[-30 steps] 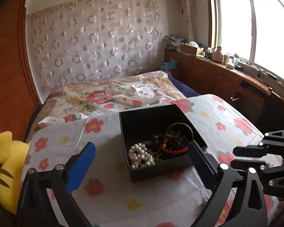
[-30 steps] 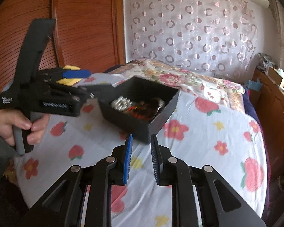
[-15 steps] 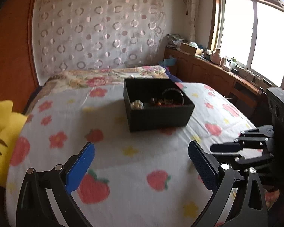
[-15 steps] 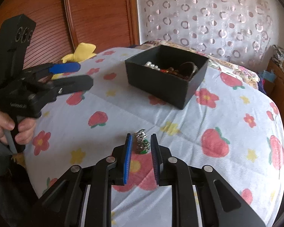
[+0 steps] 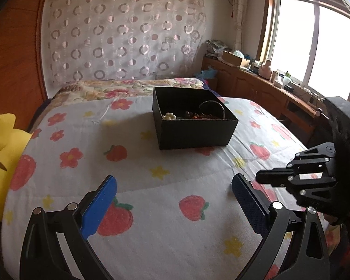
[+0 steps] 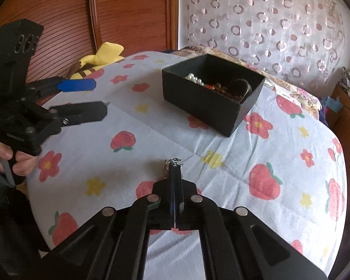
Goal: Organize jewelry
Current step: 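Reach the right tool to the green pendant earring and close on it, then grasp the small gold stud with the left tool while the right tool holds the earring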
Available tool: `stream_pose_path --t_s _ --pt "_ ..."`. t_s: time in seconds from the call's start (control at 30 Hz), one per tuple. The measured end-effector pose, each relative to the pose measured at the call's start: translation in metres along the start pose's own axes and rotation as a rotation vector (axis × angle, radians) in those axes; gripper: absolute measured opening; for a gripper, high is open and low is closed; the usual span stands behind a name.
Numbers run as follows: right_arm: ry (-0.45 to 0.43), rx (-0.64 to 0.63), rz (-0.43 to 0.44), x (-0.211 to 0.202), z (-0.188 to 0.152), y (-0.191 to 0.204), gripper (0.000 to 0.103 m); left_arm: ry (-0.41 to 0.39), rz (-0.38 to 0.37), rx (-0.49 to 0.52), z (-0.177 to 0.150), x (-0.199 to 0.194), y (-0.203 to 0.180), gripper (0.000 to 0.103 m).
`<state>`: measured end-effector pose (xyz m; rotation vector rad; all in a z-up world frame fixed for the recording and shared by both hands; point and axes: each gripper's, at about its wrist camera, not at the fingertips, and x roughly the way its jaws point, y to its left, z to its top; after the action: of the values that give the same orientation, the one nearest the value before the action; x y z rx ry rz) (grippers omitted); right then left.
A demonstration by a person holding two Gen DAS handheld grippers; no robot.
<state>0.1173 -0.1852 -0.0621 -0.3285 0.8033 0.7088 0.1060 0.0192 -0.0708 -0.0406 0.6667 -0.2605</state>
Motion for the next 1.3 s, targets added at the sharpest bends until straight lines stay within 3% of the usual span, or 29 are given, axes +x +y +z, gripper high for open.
stream_pose_path --t_s 0.2,0.27,0.33,0.37,0.63,0.7,0.73,0.87,1.3 --pt "-0.015 0.007 0.001 0.001 0.005 -0.001 0.001 0.01 -0.006 0.003 -0.003 0.002 -0.004 0.095" --pt "-0.009 0.004 -0.007 0.006 0.008 0.0 0.01 0.012 -0.007 0.005 -0.004 0.002 -0.005 0.095" --pt "0.002 -0.001 0.003 0.011 0.009 0.002 0.037 0.013 -0.008 0.003 -0.005 0.001 -0.005 0.095" --pt "0.015 -0.004 0.004 0.015 0.01 0.002 0.038 0.014 -0.008 0.002 -0.005 0.001 -0.005 0.095" --pt "0.093 -0.015 0.015 0.03 0.005 0.001 0.037 0.017 -0.009 0.001 -0.007 0.001 -0.006 0.095" --pt "0.091 -0.023 0.02 0.027 -0.001 0.0 0.029 0.018 -0.008 0.003 -0.007 0.002 -0.006 0.095" --pt "0.092 -0.025 0.025 0.026 -0.002 0.0 0.019 0.018 -0.008 0.002 -0.006 0.004 -0.006 0.095" --pt "0.089 -0.042 0.019 0.023 -0.004 0.001 0.017 0.023 -0.006 0.002 -0.007 0.005 -0.006 0.095" --pt "-0.047 -0.015 0.001 -0.026 0.011 -0.011 0.016 0.039 -0.02 0.016 -0.01 0.005 -0.013 0.095"
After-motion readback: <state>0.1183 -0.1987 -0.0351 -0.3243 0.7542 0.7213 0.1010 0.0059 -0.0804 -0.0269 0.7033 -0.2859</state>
